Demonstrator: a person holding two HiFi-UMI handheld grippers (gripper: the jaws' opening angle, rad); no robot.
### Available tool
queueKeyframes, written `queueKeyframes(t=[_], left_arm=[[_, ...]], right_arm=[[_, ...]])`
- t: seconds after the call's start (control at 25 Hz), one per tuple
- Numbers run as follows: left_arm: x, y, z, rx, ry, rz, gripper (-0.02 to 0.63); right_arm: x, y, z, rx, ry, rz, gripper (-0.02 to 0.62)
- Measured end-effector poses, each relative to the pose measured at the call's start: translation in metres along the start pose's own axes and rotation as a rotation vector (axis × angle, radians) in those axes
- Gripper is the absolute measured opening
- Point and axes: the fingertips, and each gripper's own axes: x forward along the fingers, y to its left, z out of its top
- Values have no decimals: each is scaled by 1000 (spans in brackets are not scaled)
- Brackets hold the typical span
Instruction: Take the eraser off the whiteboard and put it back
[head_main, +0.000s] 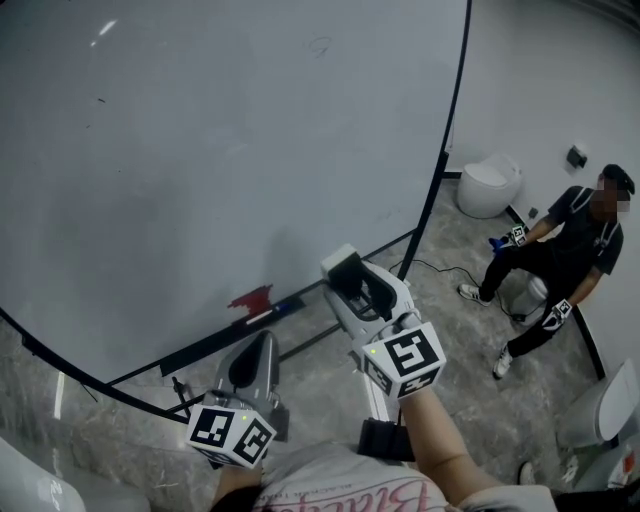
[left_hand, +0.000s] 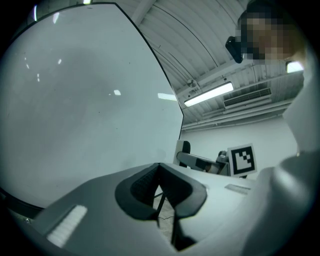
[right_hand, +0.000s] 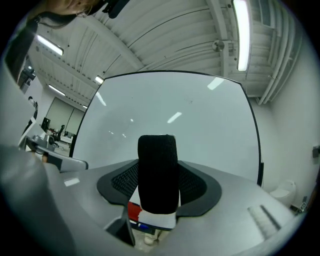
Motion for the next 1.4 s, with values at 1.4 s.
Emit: queueKeyframes(t=[1.4], left_arm=[[-11, 28, 4, -24, -4, 70, 0]], right_arm=[[191, -49, 104, -53, -49, -94, 238]])
